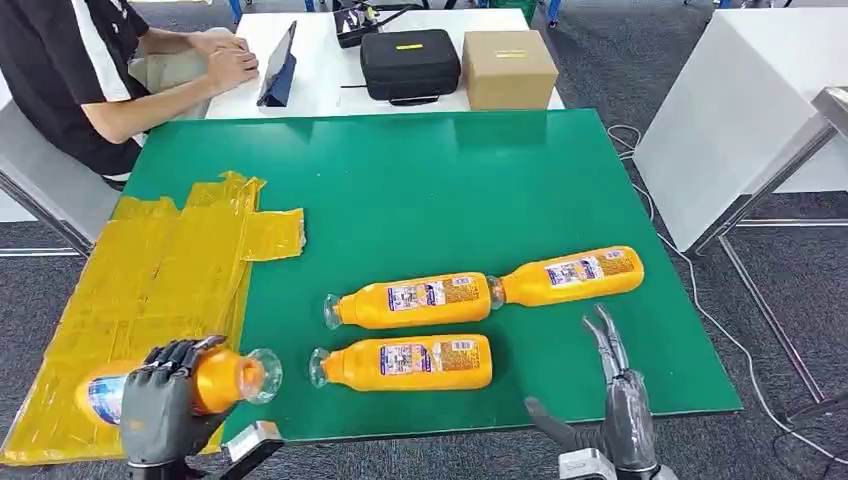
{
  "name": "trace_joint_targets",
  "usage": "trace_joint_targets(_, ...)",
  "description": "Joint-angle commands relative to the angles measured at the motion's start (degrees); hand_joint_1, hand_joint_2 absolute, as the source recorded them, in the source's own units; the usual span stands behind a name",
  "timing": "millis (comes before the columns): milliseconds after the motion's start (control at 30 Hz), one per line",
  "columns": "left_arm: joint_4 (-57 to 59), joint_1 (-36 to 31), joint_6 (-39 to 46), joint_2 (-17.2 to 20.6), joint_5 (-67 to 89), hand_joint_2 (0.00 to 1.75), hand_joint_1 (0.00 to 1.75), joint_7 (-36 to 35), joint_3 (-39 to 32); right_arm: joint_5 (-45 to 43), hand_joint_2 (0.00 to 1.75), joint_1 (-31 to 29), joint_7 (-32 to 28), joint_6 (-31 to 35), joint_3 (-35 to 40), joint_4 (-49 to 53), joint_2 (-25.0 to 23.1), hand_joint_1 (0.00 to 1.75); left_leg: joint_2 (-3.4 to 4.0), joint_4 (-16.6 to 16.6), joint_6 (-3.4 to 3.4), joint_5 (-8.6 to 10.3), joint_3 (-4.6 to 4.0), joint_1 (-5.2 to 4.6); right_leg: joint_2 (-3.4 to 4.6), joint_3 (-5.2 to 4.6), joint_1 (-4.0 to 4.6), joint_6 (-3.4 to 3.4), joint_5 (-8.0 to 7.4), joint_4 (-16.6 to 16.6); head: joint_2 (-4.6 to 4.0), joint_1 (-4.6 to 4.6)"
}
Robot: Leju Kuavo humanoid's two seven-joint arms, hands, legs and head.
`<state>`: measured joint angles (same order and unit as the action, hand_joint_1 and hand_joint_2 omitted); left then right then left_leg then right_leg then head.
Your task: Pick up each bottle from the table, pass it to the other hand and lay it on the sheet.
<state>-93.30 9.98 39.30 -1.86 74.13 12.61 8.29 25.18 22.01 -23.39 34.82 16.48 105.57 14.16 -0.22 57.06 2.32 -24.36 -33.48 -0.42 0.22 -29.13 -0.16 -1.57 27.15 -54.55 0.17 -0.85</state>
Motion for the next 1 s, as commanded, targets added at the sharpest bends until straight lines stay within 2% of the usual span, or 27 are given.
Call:
trace_joint_targets(33, 16.45, -7.33, 0.70, 2.36, 6.07, 1.75, 1.75, -5.35, 6.27, 0.30, 1.75, -5.62, 0.03, -0.08, 6.06, -9.13, 0.06, 0.00, 0.00, -0.17, -0.12, 0.01, 0.26, 0.03, -0.02, 0.28, 0.02, 0.03, -0.03, 0.20, 0.00, 0.00)
trace_joint_targets(167, 22.33, -10.62, 0.42, 0.95, 10.00, 1.75, 1.75, -8.36, 6.06, 1.20, 1.75, -7.03, 0.05, -0.71, 7.17, -10.84, -1.56, 0.00, -0.08, -0.21, -0.15, 0.03, 0.31, 0.03, -0.11, 0.33, 0.02, 0.04, -0.02, 0.24, 0.00, 0.02)
trace_joint_targets(467, 28.09, -17.01, -1.88, -0.01, 12.61, 1.75, 1.75, -11.46, 4.24, 1.28, 1.75, -6.27, 0.72, -2.18, 6.90, -9.59, -1.11, 0.00, -0.12, -0.12, -0.20, -0.02, 0.29, 0.04, -0.17, 0.35, 0.02, 0.03, 0.06, 0.16, 0.00, 0.02)
trace_joint_targets(833, 28.36, -17.17, -1.64, -0.15, 13.22, 1.75, 1.75, -11.93, 4.19, 1.51, 1.75, -6.06, 0.84, -2.32, 7.01, -9.40, -1.22, 0.00, -0.03, -0.10, -0.20, -0.05, 0.28, 0.02, -0.08, 0.30, 0.01, 0.04, 0.06, 0.13, 0.00, 0.02)
trace_joint_targets(900, 29.52, -18.75, -1.37, 1.69, 15.87, 1.75, 1.75, -16.95, 6.72, 2.18, 1.75, -5.95, 1.27, -3.70, 7.00, -9.17, -1.80, 0.00, -0.06, -0.08, -0.17, -0.04, 0.22, 0.03, -0.11, 0.25, 0.02, 0.03, 0.06, 0.10, 0.00, 0.02)
trace_joint_targets(1000, 32.11, -20.66, -1.20, 1.41, 15.87, 1.75, 1.75, -18.41, 5.55, 3.47, 1.75, -6.54, 1.78, -5.81, 6.95, -9.25, -3.43, 0.00, -0.07, -0.06, -0.17, -0.01, 0.17, 0.04, -0.12, 0.19, 0.03, 0.04, 0.04, 0.07, 0.02, 0.02)
